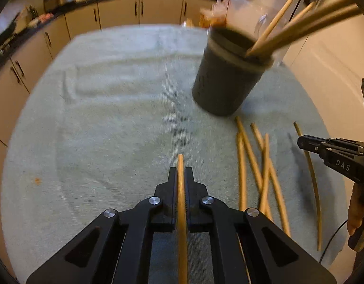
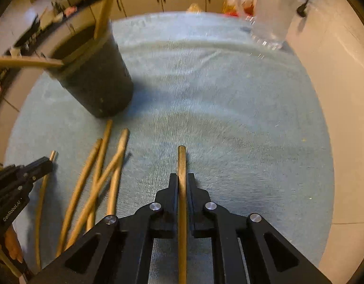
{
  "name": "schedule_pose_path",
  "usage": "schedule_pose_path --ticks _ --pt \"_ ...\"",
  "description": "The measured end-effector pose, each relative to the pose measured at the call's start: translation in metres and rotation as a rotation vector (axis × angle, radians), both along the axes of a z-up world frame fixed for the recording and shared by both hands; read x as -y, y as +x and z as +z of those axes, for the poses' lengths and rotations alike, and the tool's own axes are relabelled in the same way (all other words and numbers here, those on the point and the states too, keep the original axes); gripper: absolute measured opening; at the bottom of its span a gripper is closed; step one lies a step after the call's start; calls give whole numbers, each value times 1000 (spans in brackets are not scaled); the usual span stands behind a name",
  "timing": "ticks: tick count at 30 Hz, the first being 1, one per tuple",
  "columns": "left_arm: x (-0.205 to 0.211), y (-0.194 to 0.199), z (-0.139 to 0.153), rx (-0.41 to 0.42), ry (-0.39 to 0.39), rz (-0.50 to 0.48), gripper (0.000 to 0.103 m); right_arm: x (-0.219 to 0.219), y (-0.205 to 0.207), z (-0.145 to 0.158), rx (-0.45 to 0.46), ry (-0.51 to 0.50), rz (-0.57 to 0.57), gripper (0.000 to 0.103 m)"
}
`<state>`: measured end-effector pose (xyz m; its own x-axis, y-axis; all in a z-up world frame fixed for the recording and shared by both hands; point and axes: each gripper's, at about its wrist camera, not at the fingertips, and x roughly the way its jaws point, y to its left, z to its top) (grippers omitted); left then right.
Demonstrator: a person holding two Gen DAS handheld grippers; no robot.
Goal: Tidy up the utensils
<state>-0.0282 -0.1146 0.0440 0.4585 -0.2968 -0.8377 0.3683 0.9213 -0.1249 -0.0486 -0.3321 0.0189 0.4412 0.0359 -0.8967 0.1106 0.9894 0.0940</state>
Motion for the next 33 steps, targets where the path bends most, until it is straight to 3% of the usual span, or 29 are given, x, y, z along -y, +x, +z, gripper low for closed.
schedule_pose_path --ticks 6,12,24,33 --pt "-14 -38 58 177 -48 13 5 4 -42 69 238 2 -19 7" --pt "-25 -69 95 280 -94 26 5 -1 -90 113 375 29 -40 7" --pt "-43 -147 141 427 -127 38 5 5 -145 139 476 19 -22 7" --pt "-49 -169 163 500 -156 44 5 7 -157 149 517 28 -28 7"
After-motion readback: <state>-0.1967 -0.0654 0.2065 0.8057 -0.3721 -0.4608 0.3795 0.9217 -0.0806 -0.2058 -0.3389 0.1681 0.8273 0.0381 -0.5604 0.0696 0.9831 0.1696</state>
